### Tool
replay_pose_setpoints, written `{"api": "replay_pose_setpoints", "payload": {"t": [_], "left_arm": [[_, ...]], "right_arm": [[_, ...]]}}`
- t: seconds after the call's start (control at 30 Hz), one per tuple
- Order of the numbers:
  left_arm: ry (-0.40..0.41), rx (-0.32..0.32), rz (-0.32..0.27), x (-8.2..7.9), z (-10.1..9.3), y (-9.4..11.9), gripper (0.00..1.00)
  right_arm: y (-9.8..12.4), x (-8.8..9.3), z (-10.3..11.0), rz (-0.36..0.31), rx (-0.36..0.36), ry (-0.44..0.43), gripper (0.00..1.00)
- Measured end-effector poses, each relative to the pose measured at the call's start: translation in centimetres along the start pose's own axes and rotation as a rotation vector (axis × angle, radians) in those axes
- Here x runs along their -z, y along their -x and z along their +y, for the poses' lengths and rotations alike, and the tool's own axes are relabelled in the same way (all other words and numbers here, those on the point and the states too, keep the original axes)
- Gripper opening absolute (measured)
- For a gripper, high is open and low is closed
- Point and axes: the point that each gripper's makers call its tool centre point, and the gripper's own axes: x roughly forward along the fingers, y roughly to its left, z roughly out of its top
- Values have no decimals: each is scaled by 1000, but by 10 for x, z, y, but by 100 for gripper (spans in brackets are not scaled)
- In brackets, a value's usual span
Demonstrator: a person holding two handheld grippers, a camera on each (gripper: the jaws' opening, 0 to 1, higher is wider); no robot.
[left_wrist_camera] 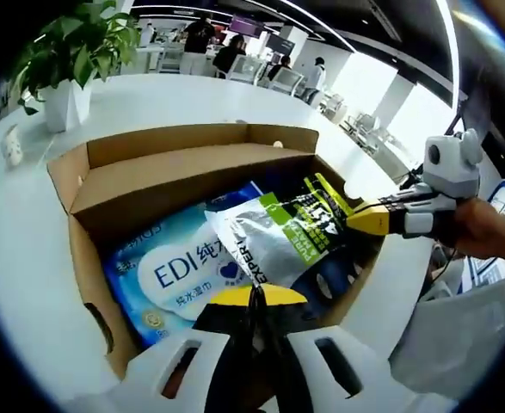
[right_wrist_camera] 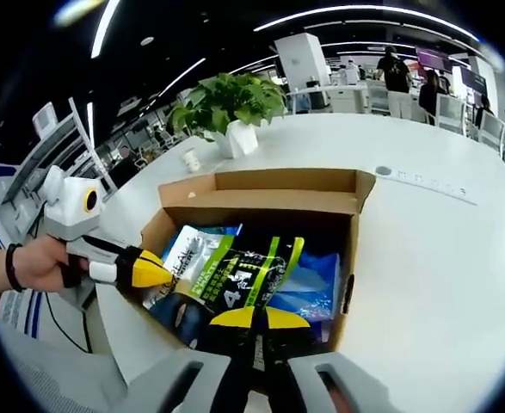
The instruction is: Operate the shoe box by opening the lid, removing the specified soft item, and placing it in the target area until the item is outside and the box remains undamaged.
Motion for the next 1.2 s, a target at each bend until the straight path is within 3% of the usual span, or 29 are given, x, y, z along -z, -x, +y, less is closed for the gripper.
{"api": "replay_pose_setpoints", "payload": {"t": [0.3,0.53,0.83,1.2], "left_arm": [[-6,16,-39,-25,-12,6,0],[-71,34,-38,-44,-36,-1,0],[-125,79,-27,-58,-81,-25,0],[-186,159,22,-51,-148,-63,0]], "right_arm": [[17,-14,-10,-58,15,-50,0],[45,-23,-19,-100,45,-63,0],[80,-5,-59,-125,94,-105,0],[127,28,-110,-145,160,-193,0]]}}
